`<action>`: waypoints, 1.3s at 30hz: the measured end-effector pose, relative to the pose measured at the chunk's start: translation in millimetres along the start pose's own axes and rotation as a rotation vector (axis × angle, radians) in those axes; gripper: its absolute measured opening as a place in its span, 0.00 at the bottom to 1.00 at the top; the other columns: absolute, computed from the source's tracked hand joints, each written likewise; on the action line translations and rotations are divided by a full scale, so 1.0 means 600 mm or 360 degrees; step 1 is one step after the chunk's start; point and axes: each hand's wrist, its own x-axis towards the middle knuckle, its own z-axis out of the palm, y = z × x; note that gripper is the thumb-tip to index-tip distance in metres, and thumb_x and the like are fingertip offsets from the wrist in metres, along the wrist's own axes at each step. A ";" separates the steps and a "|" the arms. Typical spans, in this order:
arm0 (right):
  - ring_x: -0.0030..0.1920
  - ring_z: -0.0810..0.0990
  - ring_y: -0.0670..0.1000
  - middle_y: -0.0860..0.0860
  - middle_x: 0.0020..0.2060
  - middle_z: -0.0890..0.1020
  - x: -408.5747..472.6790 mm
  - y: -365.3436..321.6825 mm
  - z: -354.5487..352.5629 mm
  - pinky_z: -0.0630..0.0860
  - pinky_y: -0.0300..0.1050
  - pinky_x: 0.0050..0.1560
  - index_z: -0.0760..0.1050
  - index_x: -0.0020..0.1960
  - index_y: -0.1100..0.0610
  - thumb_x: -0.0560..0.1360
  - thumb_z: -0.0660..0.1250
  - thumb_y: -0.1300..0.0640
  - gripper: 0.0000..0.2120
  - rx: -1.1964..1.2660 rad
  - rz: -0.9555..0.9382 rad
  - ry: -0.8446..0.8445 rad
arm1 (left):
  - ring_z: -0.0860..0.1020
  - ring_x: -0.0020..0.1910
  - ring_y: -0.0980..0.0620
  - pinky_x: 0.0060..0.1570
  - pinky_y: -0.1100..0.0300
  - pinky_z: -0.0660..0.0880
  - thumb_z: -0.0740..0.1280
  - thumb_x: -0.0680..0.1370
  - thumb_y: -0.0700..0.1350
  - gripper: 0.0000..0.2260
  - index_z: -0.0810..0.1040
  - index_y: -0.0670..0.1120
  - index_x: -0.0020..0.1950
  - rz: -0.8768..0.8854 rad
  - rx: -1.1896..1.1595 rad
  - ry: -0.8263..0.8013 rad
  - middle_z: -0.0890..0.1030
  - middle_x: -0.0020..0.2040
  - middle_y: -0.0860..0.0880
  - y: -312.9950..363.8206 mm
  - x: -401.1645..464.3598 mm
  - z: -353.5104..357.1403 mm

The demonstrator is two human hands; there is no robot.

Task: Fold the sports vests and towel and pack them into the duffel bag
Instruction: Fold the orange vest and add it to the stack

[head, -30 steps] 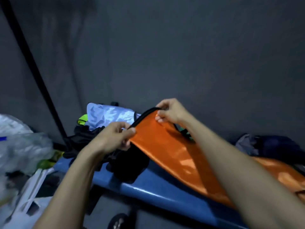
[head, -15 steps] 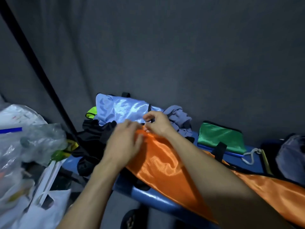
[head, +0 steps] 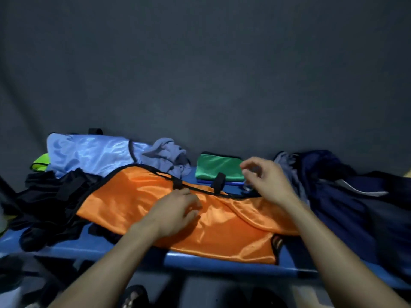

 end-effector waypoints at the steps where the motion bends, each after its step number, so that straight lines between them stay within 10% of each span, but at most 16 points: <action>1: 0.36 0.81 0.40 0.42 0.39 0.84 -0.020 0.023 -0.030 0.76 0.40 0.42 0.83 0.49 0.52 0.76 0.71 0.61 0.05 -0.0080 0.0010 0.0116 | 0.76 0.60 0.49 0.59 0.53 0.74 0.65 0.81 0.54 0.12 0.78 0.55 0.62 0.0048 0.0000 -0.0049 0.76 0.59 0.53 0.017 0.010 0.013; 5: 0.39 0.81 0.51 0.45 0.37 0.83 -0.088 0.090 -0.121 0.77 0.48 0.42 0.80 0.45 0.51 0.76 0.71 0.55 0.02 -0.0443 0.0254 0.0378 | 0.69 0.68 0.46 0.66 0.49 0.70 0.62 0.82 0.59 0.22 0.67 0.59 0.75 0.0036 0.0186 -0.0284 0.69 0.69 0.51 0.055 0.033 0.054; 10: 0.44 0.82 0.58 0.51 0.34 0.82 -0.124 0.137 -0.160 0.79 0.51 0.45 0.77 0.37 0.54 0.77 0.67 0.38 0.21 -0.0671 0.0927 -0.0122 | 0.63 0.70 0.46 0.67 0.45 0.66 0.55 0.83 0.64 0.28 0.52 0.63 0.81 -0.0122 0.0397 -0.0365 0.63 0.74 0.51 0.070 0.045 0.064; 15: 0.35 0.86 0.55 0.56 0.32 0.85 -0.137 0.145 -0.156 0.85 0.51 0.41 0.82 0.43 0.65 0.75 0.65 0.31 0.34 -0.0396 0.1181 -0.0397 | 0.63 0.70 0.44 0.67 0.42 0.65 0.51 0.83 0.66 0.27 0.50 0.64 0.81 -0.0230 0.0536 -0.0415 0.62 0.73 0.49 0.099 0.058 0.071; 20: 0.31 0.83 0.51 0.56 0.31 0.85 -0.148 0.146 -0.152 0.83 0.47 0.37 0.78 0.38 0.60 0.72 0.72 0.34 0.27 0.0160 0.1335 -0.0338 | 0.62 0.71 0.43 0.69 0.41 0.64 0.52 0.82 0.66 0.27 0.51 0.65 0.80 -0.0295 0.0554 -0.0467 0.61 0.75 0.49 0.108 0.070 0.073; 32: 0.35 0.74 0.47 0.52 0.33 0.76 -0.139 0.142 -0.170 0.71 0.38 0.37 0.78 0.45 0.62 0.76 0.74 0.59 0.07 0.0773 0.0617 0.0295 | 0.68 0.69 0.47 0.66 0.48 0.71 0.63 0.80 0.64 0.25 0.64 0.60 0.75 -0.0251 0.0420 -0.0307 0.66 0.70 0.52 0.119 0.083 0.050; 36: 0.35 0.73 0.49 0.54 0.35 0.76 -0.138 0.123 -0.164 0.70 0.37 0.36 0.77 0.47 0.61 0.77 0.73 0.60 0.06 0.0877 0.0388 0.0132 | 0.74 0.59 0.56 0.61 0.54 0.75 0.68 0.80 0.57 0.16 0.74 0.54 0.65 0.0129 -0.0296 0.0229 0.74 0.61 0.57 0.186 0.127 0.034; 39: 0.36 0.77 0.50 0.54 0.36 0.79 -0.132 0.103 -0.151 0.73 0.37 0.37 0.78 0.47 0.62 0.77 0.73 0.62 0.05 0.0941 0.0310 0.0017 | 0.69 0.72 0.59 0.71 0.59 0.67 0.69 0.81 0.54 0.26 0.67 0.52 0.77 0.0369 -0.0765 -0.0014 0.72 0.74 0.55 0.258 0.171 0.028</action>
